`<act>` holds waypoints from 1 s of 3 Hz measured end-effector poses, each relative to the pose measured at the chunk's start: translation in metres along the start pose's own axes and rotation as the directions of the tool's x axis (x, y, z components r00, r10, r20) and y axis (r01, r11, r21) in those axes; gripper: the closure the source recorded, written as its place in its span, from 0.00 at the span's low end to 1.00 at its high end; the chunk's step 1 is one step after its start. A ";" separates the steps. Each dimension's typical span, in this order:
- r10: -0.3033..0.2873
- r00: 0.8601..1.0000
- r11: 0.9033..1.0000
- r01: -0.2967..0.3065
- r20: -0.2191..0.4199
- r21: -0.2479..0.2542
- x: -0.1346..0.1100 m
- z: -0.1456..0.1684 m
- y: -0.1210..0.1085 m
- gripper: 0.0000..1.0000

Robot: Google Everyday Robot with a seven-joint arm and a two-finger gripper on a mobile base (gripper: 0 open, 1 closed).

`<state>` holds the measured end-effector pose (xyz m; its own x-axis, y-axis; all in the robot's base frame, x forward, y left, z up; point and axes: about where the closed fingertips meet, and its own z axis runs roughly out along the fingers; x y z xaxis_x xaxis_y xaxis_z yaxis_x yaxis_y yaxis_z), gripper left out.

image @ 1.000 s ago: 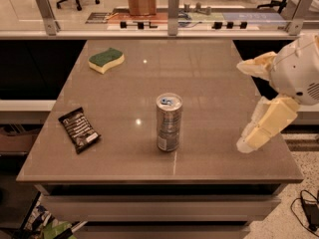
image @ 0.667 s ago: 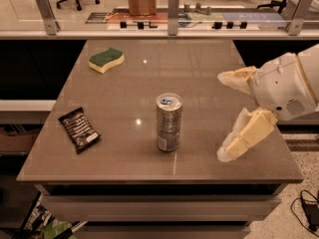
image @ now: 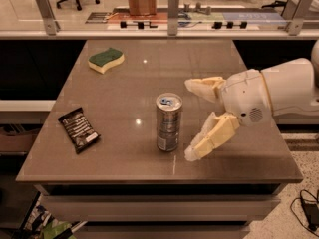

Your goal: Move redbull can near sponge

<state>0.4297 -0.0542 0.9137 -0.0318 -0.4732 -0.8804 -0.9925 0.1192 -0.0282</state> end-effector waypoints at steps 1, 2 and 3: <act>0.011 0.995 0.998 -0.006 0.101 -0.055 -0.007 0.019 -0.004 0.00; 0.045 0.975 0.993 -0.020 0.217 -0.116 -0.011 0.039 -0.002 0.00; 0.067 0.952 0.990 -0.026 0.300 -0.139 -0.013 0.050 0.000 0.18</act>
Offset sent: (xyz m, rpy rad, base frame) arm 0.0086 0.0554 -0.0156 0.3908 0.1055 0.1377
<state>0.4358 -0.0043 0.9010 -0.0617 -0.1809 -0.9816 -0.9981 0.0095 0.0610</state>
